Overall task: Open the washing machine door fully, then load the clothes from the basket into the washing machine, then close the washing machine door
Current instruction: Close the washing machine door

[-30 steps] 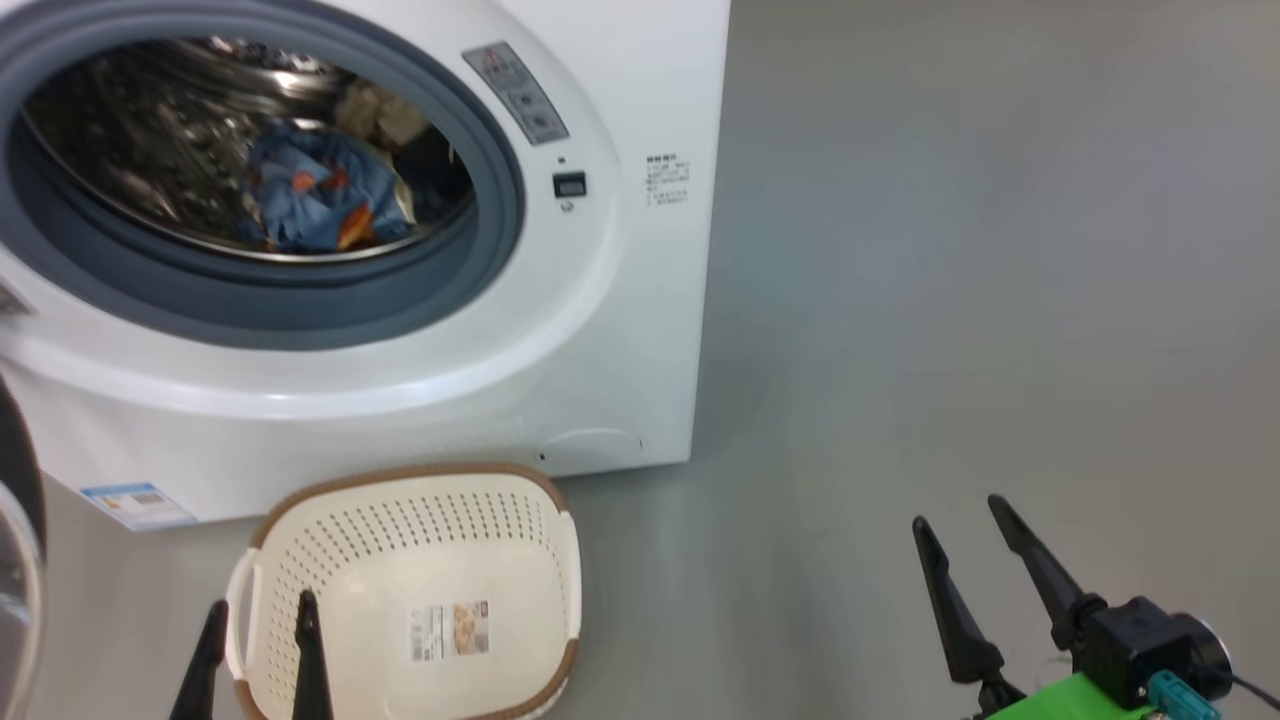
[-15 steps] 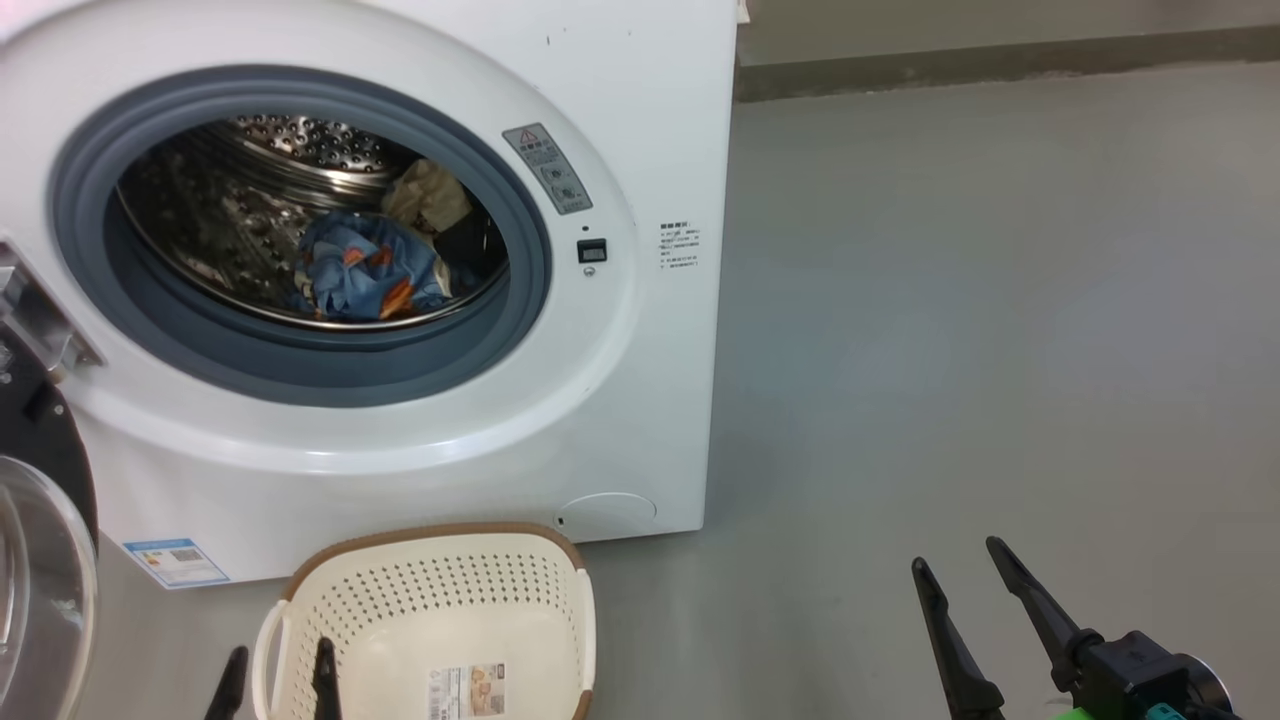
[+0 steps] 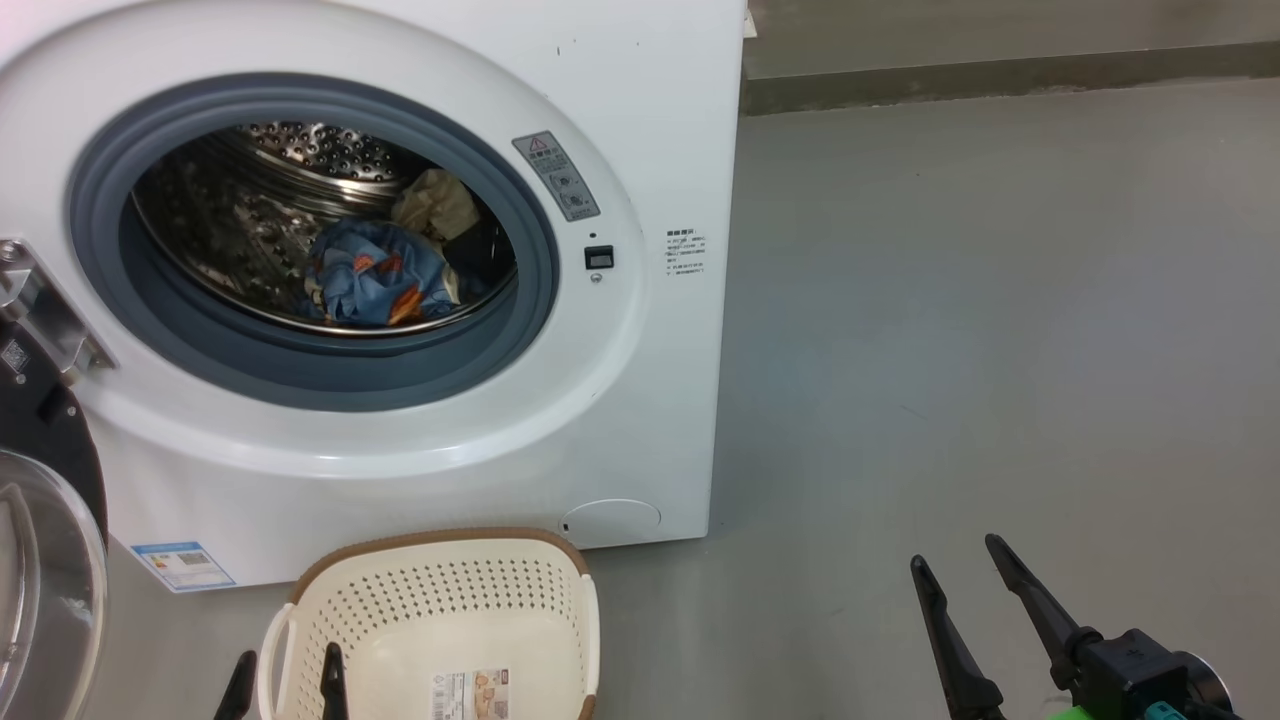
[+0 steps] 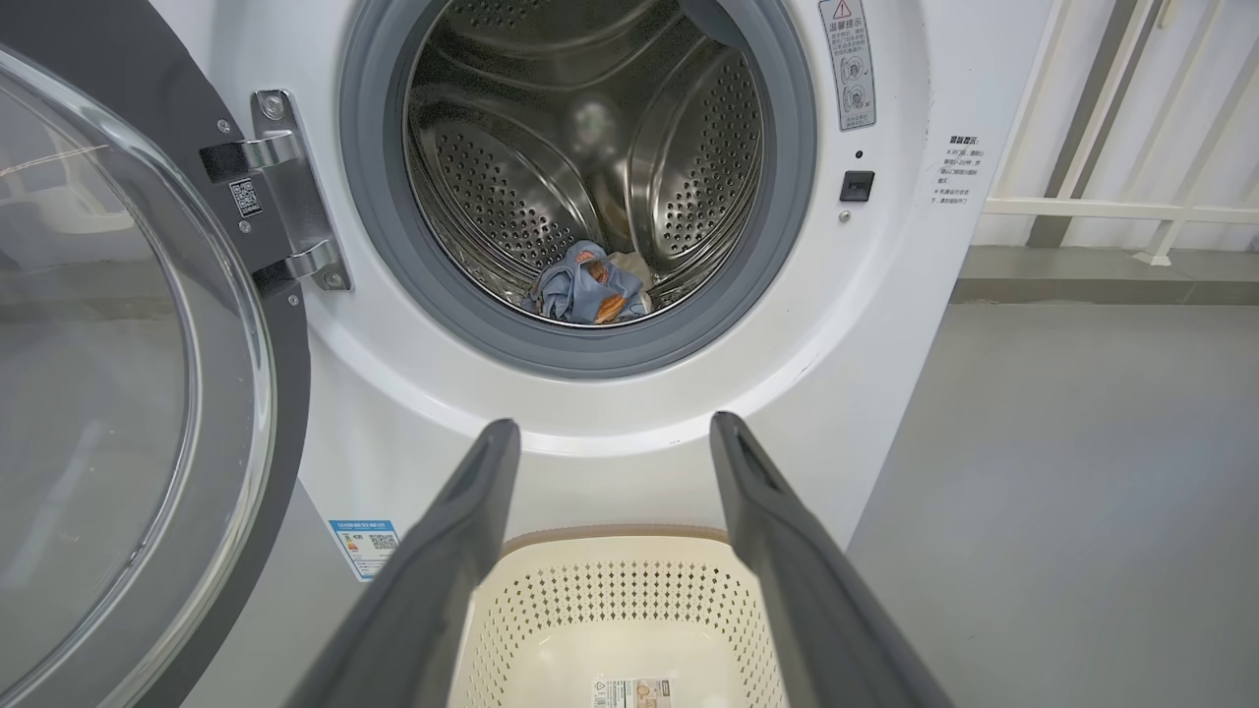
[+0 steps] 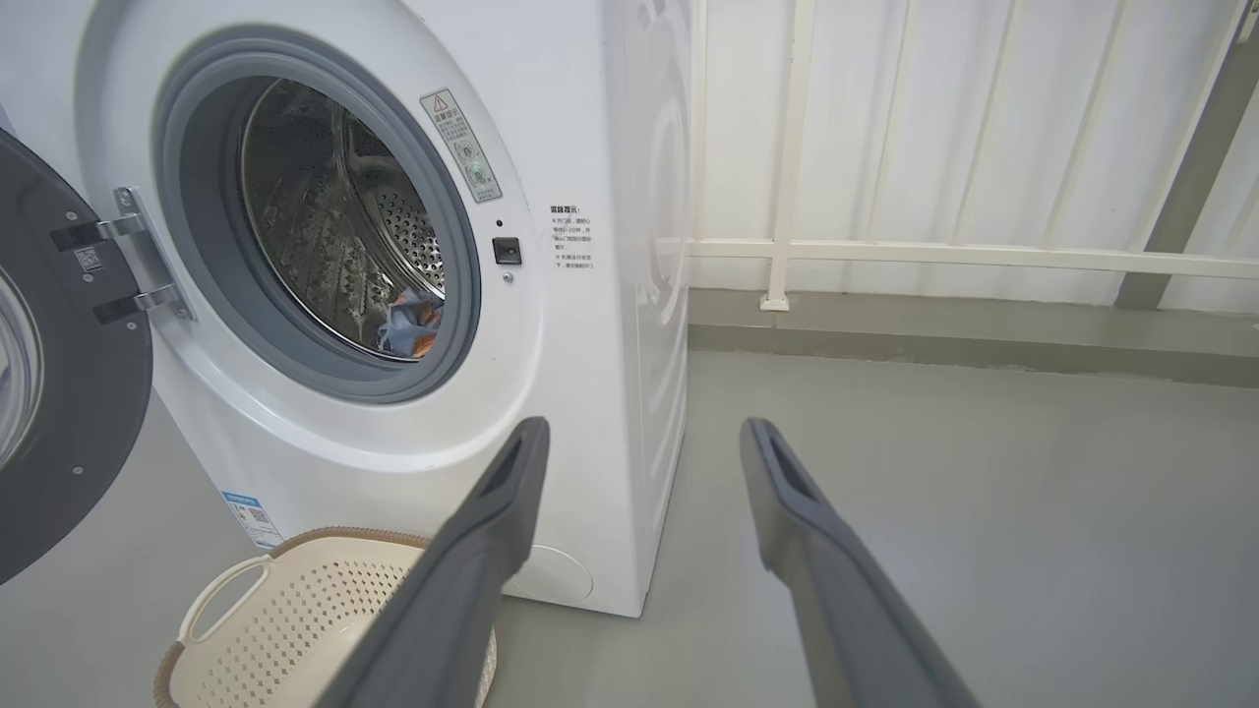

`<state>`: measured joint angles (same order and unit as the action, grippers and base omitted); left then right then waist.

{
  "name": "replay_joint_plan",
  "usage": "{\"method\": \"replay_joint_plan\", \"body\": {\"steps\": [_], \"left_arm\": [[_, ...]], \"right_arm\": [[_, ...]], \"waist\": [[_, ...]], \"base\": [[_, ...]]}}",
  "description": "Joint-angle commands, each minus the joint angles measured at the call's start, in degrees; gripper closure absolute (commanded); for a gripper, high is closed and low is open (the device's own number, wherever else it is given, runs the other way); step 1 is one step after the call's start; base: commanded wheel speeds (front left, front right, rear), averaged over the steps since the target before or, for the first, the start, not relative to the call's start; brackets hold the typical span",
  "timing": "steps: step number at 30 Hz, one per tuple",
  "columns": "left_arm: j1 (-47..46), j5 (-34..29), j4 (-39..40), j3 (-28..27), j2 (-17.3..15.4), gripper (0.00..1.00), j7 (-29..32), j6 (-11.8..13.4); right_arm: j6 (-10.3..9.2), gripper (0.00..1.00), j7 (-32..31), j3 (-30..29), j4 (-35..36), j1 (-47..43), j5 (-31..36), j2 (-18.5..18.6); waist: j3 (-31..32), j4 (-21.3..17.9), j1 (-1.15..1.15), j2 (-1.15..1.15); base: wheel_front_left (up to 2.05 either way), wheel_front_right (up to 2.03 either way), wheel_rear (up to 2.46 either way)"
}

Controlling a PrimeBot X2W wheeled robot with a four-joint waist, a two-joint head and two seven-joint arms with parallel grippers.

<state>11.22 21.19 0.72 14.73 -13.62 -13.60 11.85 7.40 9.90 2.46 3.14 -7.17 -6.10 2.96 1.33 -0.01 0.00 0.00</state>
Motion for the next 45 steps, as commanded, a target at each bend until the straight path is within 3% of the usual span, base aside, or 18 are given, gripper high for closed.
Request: {"method": "replay_joint_plan", "body": {"steps": [1,19,36,45], "left_arm": [[-1.9,-0.1,1.0,-1.9,-1.0,0.00,0.1,0.4],[-2.3,-0.1,0.8,-1.5,-1.4,0.00,0.0,0.9],[-2.9,-0.2,1.0,-0.8,-2.2,0.00,0.2,0.8],[-2.9,-0.4,1.4,-0.8,-2.5,0.00,-0.2,1.1]], "right_arm": [[0.09,0.00,0.0,1.1,1.7,0.5,0.6,0.2],[0.09,0.00,0.4,1.2,1.4,0.7,0.5,0.1],[0.09,0.00,0.6,1.0,1.2,0.6,0.1,0.0],[0.09,0.00,0.9,1.0,0.9,0.8,0.1,-0.1]], "waist": [[0.0,0.0,0.00,0.00],[0.3,0.0,0.00,0.00],[0.0,0.4,0.00,0.00],[0.2,0.3,0.00,0.00]], "base": [[0.00,0.00,0.00],[-0.11,0.11,0.00],[-1.47,1.46,0.01],[-0.48,0.48,0.00]]}}
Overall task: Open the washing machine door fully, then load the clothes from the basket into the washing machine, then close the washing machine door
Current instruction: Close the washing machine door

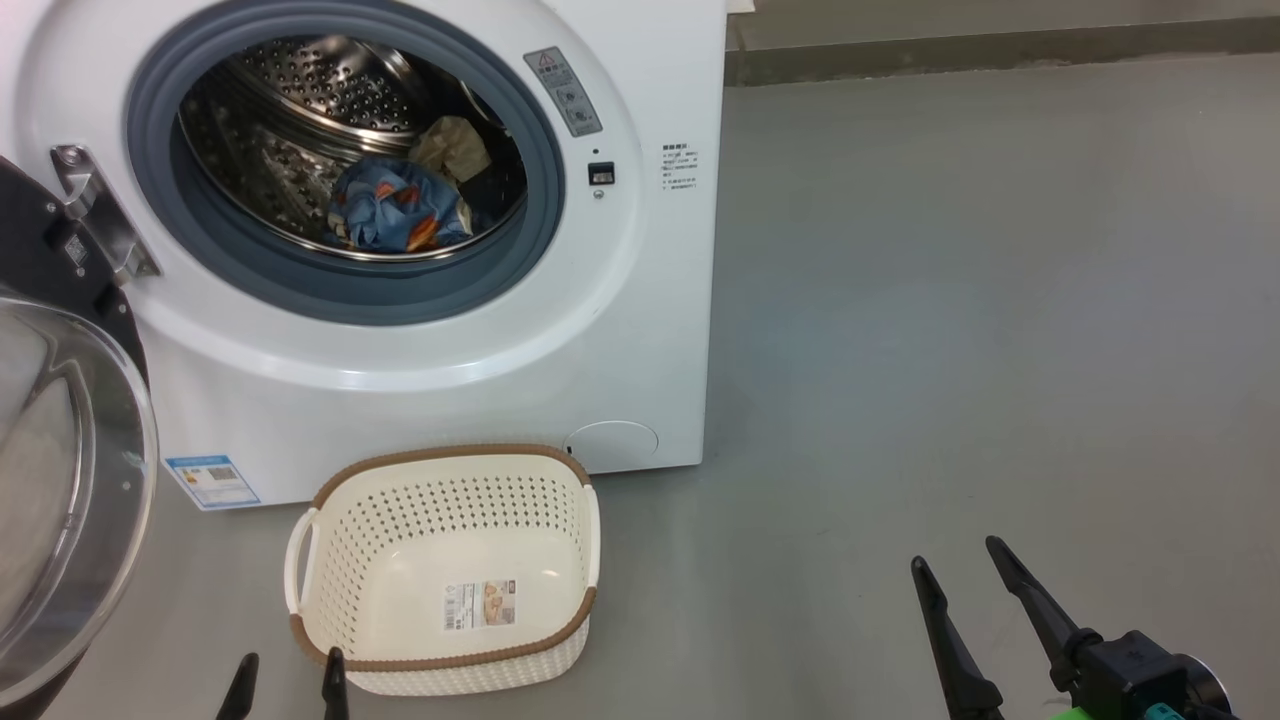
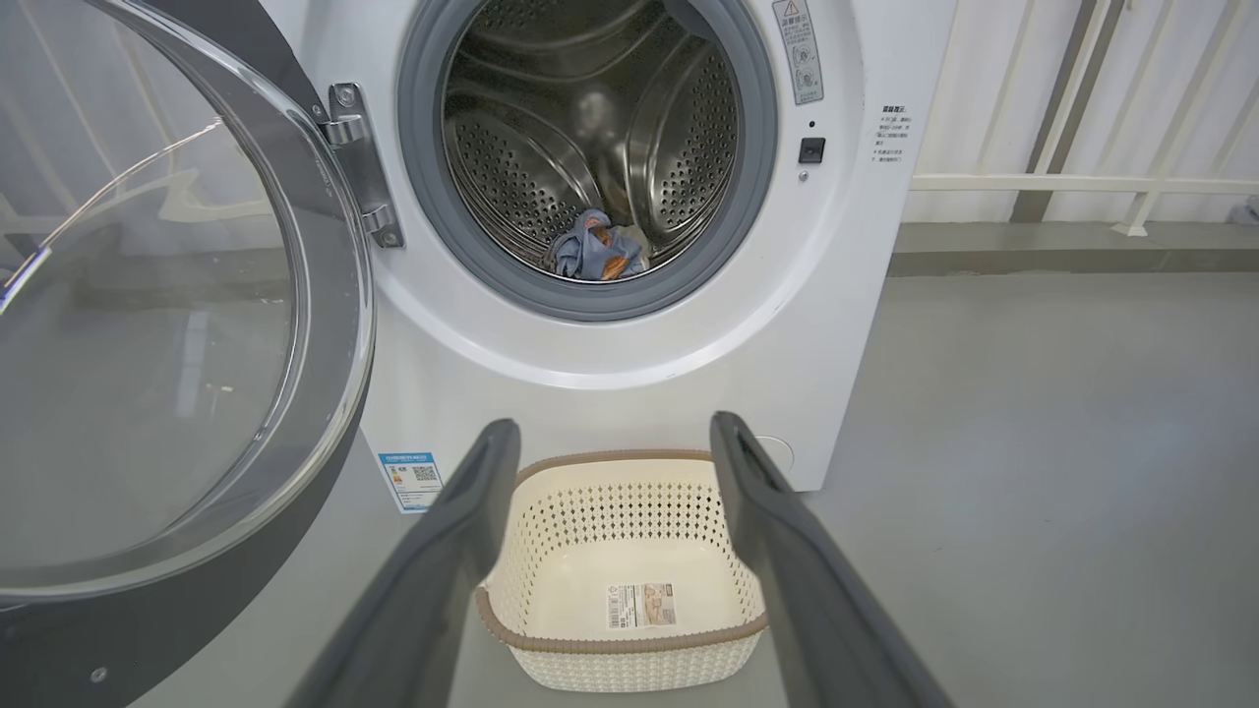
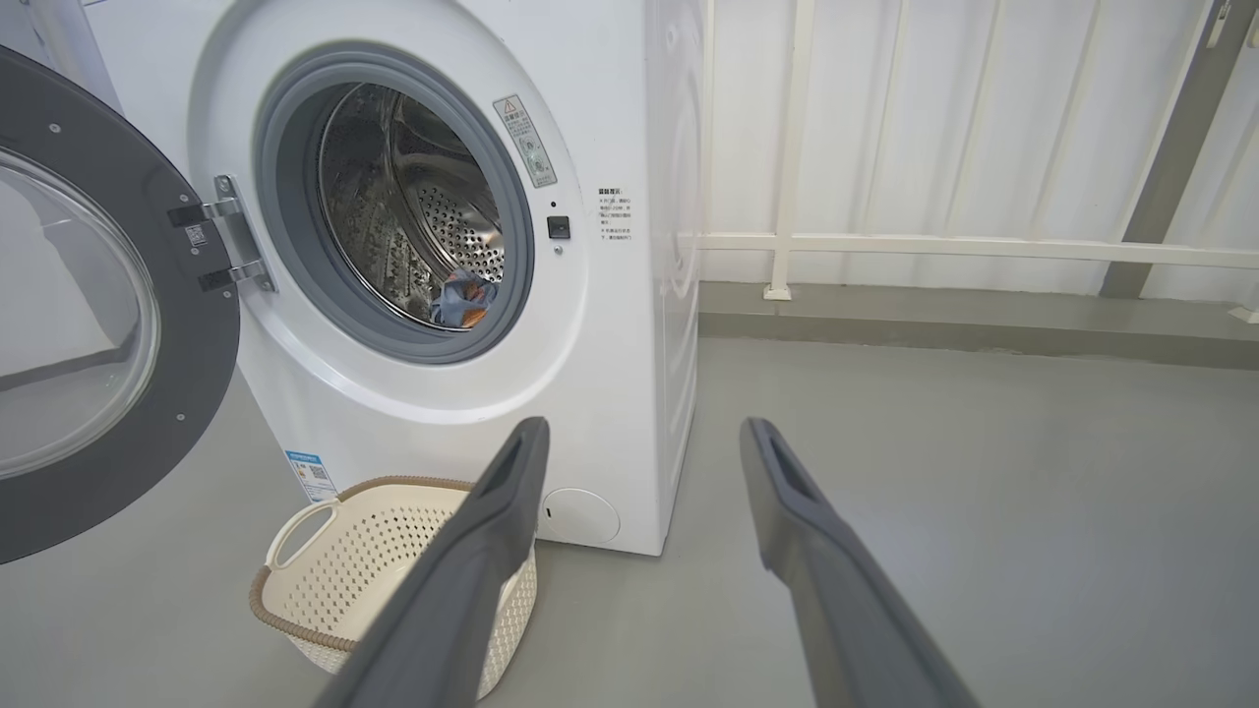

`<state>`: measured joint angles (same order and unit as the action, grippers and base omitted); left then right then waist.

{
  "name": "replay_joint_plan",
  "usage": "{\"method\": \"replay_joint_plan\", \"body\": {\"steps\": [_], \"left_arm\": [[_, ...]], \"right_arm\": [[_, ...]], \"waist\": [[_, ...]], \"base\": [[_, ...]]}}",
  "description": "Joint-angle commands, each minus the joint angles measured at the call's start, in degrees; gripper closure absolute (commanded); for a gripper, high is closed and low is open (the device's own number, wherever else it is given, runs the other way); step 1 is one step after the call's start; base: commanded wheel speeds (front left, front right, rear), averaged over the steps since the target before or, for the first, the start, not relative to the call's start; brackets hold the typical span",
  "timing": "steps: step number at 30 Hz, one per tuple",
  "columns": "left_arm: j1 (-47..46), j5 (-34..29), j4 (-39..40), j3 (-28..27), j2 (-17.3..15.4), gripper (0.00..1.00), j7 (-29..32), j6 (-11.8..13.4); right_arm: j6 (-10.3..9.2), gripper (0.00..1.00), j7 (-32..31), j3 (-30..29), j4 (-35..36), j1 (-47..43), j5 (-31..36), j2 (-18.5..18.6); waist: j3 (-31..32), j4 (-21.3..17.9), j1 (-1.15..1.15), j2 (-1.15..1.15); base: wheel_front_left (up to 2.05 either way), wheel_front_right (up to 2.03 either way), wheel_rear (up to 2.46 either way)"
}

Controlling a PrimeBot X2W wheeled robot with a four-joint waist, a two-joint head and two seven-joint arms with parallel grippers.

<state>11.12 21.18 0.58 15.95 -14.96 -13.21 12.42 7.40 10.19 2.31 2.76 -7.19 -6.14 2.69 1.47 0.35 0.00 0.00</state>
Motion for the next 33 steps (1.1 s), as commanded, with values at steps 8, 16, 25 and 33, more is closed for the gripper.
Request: {"method": "replay_joint_plan", "body": {"steps": [8,16,25,33], "left_arm": [[-2.9,-0.3,1.6,-1.9,-1.3,0.00,-0.7,0.7],[-3.0,-0.3,1.6,-1.8,-1.5,0.00,-0.6,1.1],[-3.8,-0.6,1.5,-1.3,-1.4,0.00,-0.6,1.4],[-3.9,-0.5,1.7,-1.7,-0.9,0.00,-1.0,2.1]], "right_arm": [[0.09,0.00,0.7,1.0,1.2,0.8,0.2,0.2],[0.09,0.00,0.7,0.9,1.2,0.8,0.0,0.2],[0.09,0.00,0.5,0.0,1.8,0.1,-0.1,0.2],[0.09,0.00,0.1,-0.4,2.4,0.6,0.4,0.2]], "waist": [[0.1,0.0,0.00,0.00],[0.1,0.2,0.00,0.00],[-0.3,3.7,0.00,0.00],[-0.6,11.3,0.00,0.00]], "base": [[0.00,0.00,0.00],[0.00,0.00,0.00],[0.00,0.00,0.00],[0.00,0.00,0.00]]}}
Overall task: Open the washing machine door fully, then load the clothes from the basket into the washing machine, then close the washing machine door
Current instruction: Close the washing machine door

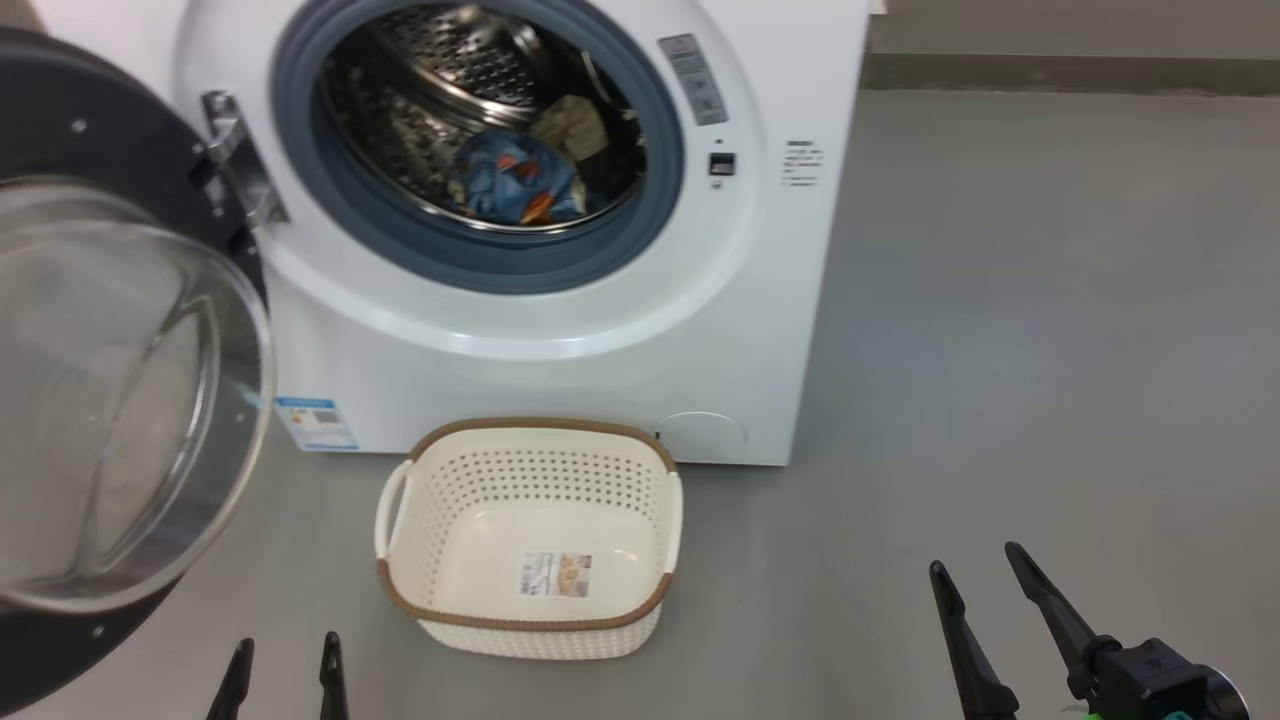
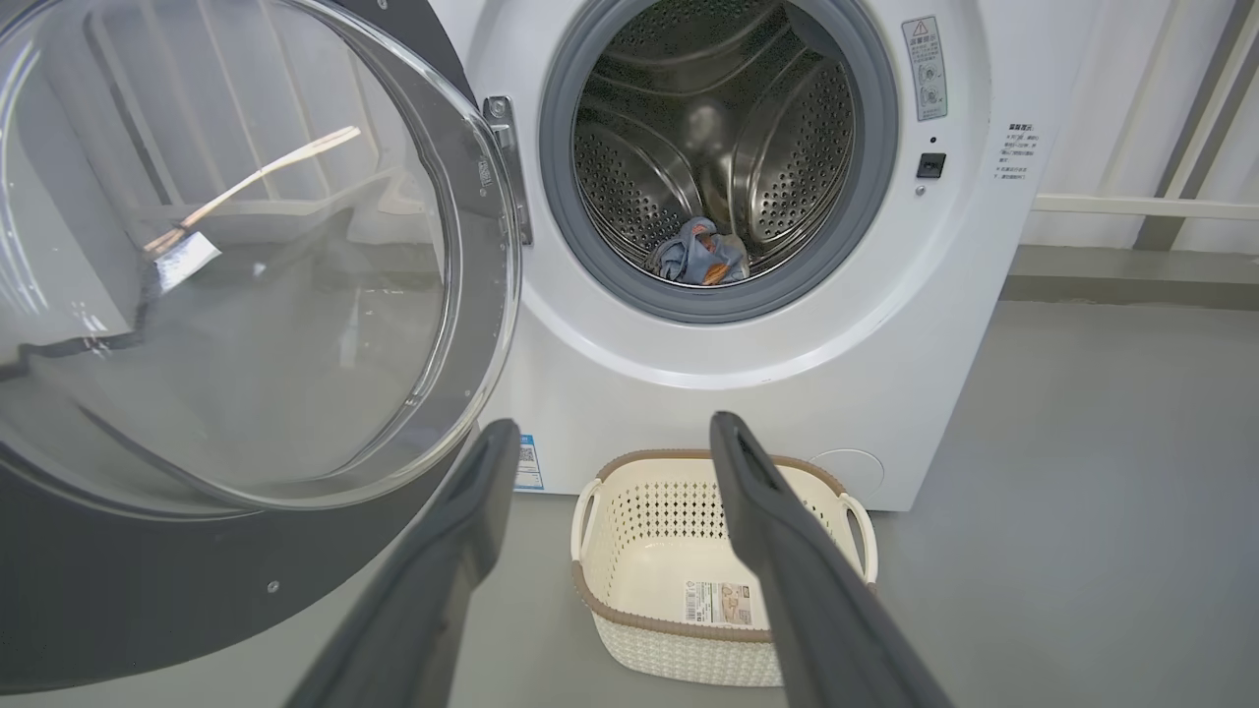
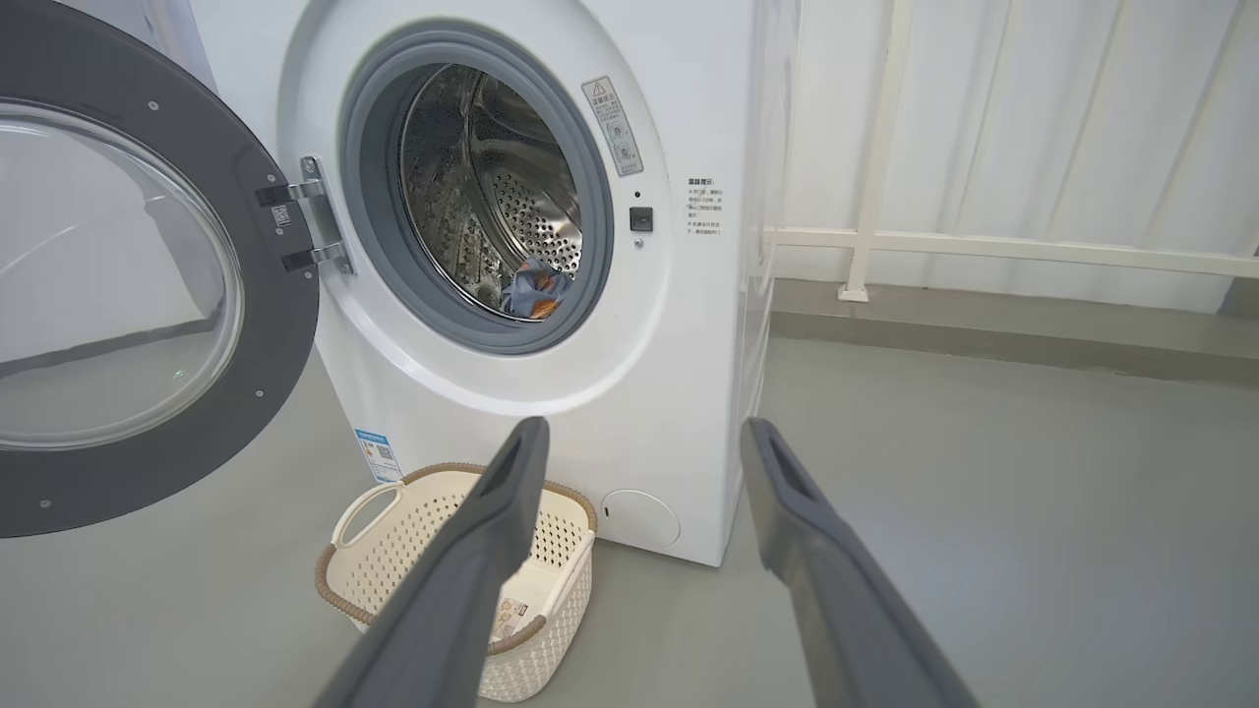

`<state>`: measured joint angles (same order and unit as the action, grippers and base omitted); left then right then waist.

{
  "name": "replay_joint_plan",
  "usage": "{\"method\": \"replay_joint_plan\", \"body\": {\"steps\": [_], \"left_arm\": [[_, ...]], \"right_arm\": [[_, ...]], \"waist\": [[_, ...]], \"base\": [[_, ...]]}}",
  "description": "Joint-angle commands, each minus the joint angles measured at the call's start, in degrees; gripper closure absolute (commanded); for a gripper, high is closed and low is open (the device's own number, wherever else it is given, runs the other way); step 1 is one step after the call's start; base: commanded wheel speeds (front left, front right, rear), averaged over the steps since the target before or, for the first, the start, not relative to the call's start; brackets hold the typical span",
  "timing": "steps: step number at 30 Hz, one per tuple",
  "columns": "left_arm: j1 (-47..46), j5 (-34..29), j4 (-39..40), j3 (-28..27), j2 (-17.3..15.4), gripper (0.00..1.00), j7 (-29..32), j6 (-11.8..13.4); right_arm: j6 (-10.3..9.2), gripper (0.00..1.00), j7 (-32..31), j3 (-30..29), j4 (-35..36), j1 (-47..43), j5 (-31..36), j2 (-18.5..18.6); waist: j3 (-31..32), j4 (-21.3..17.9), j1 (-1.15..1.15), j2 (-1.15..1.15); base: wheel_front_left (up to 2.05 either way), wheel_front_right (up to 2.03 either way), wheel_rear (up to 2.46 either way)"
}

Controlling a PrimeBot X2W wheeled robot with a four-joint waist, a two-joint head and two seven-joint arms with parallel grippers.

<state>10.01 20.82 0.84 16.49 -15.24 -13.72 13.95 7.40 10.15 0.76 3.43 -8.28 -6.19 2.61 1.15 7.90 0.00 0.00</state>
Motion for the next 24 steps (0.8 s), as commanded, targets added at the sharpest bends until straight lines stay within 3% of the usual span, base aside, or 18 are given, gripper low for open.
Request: {"method": "replay_joint_plan", "body": {"steps": [1,13,24], "left_arm": [[-2.8,-0.2,1.5,-2.3,-0.6,0.00,-0.5,0.6],[-3.7,-0.2,1.2,-2.2,0.3,0.00,-1.0,0.5],[-4.5,-0.3,0.3,-2.2,1.4,0.00,-1.2,-0.2]], "right_arm": [[0.09,0.00,0.1,1.2,1.7,1.8,0.5,0.3],[0.09,0.00,-0.1,1.2,2.3,2.9,1.0,0.3],[0.09,0.00,-0.4,2.1,2.4,3.4,1.2,0.3]], "waist": [[-0.3,4.8,0.00,0.00],[-1.8,16.3,0.00,0.00],[-2.4,21.1,0.00,0.00]], "base": [[0.00,0.00,0.00],[0.00,0.00,0.00],[0.00,0.00,0.00]]}}
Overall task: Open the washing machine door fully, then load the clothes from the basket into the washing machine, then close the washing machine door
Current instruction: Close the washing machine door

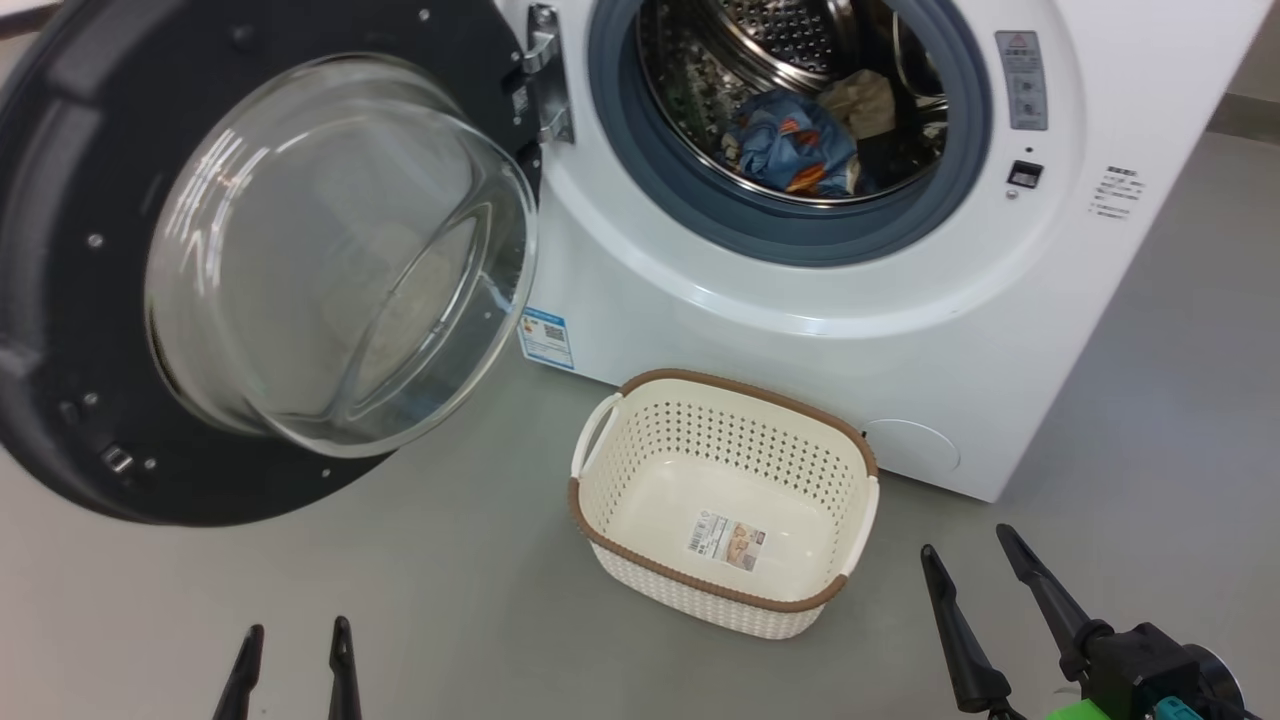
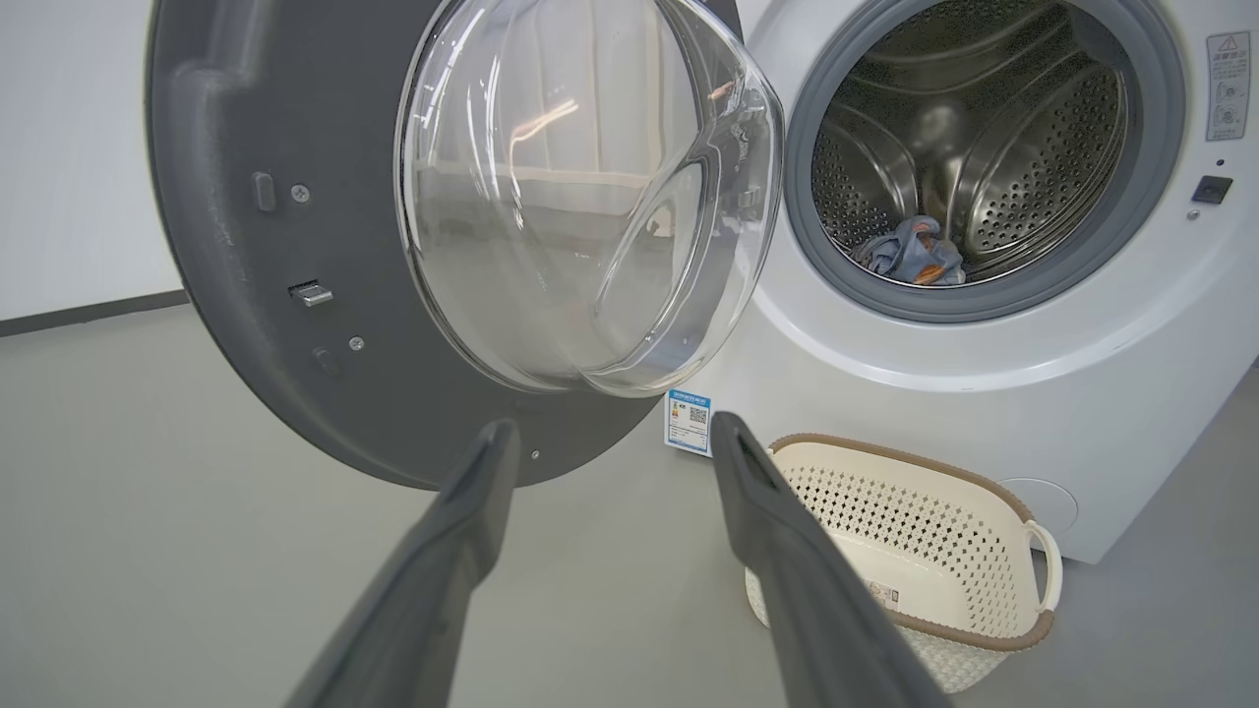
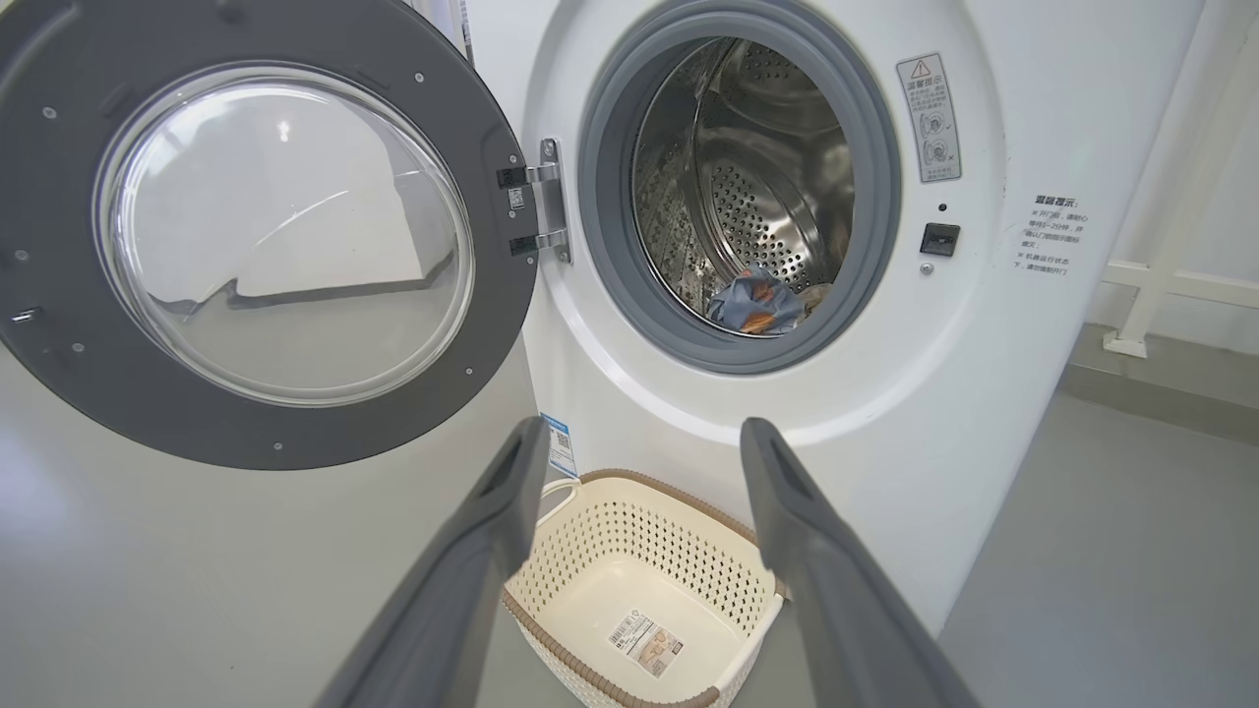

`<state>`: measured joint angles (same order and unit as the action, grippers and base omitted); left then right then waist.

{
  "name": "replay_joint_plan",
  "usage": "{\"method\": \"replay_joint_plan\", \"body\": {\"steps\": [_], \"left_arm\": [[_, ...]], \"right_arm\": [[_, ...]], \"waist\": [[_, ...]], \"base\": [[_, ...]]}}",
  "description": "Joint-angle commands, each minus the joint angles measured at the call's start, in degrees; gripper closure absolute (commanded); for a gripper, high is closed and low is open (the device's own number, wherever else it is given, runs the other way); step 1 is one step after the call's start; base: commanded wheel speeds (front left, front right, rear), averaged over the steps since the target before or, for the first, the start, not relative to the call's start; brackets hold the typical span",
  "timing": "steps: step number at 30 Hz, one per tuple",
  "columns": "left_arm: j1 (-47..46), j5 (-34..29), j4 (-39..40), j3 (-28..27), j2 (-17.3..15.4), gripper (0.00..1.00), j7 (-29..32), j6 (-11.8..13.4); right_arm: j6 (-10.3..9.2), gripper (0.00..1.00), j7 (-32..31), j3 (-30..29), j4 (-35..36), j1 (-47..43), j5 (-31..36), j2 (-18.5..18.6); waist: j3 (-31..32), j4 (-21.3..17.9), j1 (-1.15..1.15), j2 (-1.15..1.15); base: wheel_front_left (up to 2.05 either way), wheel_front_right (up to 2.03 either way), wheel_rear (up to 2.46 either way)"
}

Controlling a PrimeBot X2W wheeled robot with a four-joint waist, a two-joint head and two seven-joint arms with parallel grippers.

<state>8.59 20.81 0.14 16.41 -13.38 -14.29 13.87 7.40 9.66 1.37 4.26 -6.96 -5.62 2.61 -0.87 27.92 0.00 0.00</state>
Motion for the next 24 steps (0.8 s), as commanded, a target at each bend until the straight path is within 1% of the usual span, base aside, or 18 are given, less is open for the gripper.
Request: {"method": "replay_joint_plan", "body": {"steps": [1,7,23,24], "left_arm": [[-3.1,-0.3,0.9,-2.2,-0.4,0.00,-0.6,-0.2],[-2.9,-0.4,0.5,-2.5,-0.1,0.00,-0.7,-0.5],[-2.6,-1.4,0.6,-3.3,0.3,0.00,-0.7,-1.0],[-2.7,-1.5,0.5,-3.3,0.3,0.14,-0.7,-1.0]], "right_arm": [[0.09,0.00,0.0,1.7,1.6,2.2,0.7,0.3],[0.09,0.00,0.0,2.0,1.2,2.2,0.6,0.3],[0.09,0.00,0.4,2.5,0.4,2.2,0.2,0.4],[0.09,0.00,0.4,2.5,0.4,2.2,0.2,0.4]], "waist": [[-0.3,1.3,0.00,0.00],[0.1,1.9,0.00,0.00],[0.5,1.7,0.00,0.00],[0.6,1.7,0.00,0.00]], "base": [[0.00,0.00,0.00],[0.00,0.00,0.00],[0.00,0.00,0.00],[0.00,0.00,0.00]]}}
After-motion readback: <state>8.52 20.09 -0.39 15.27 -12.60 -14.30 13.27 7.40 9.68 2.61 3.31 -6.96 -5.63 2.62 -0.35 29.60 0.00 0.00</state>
